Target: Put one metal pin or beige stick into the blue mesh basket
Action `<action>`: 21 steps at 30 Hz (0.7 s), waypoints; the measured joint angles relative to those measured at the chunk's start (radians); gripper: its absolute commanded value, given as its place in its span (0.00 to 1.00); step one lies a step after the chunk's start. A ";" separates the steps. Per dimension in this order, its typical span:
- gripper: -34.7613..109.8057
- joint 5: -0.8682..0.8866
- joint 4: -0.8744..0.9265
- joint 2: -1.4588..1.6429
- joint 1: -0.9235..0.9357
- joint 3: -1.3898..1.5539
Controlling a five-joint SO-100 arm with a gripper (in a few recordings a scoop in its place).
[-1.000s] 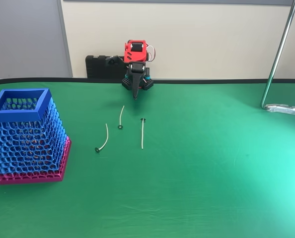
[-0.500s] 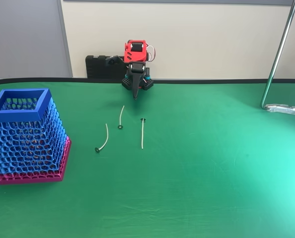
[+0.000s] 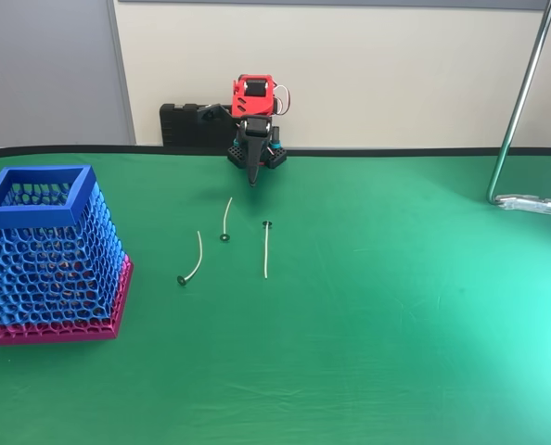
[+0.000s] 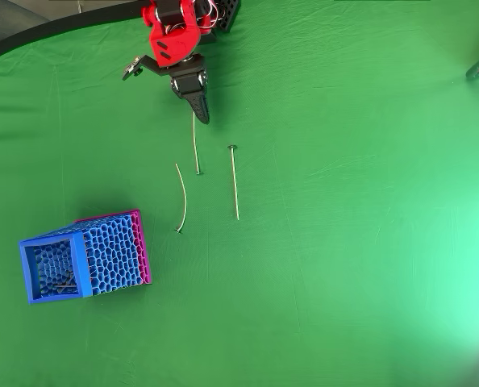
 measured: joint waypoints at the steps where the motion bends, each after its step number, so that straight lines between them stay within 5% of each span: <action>1: 0.24 0.000 -0.005 0.000 0.000 0.000; 21: 0.24 0.052 -0.021 -0.604 -0.014 -0.359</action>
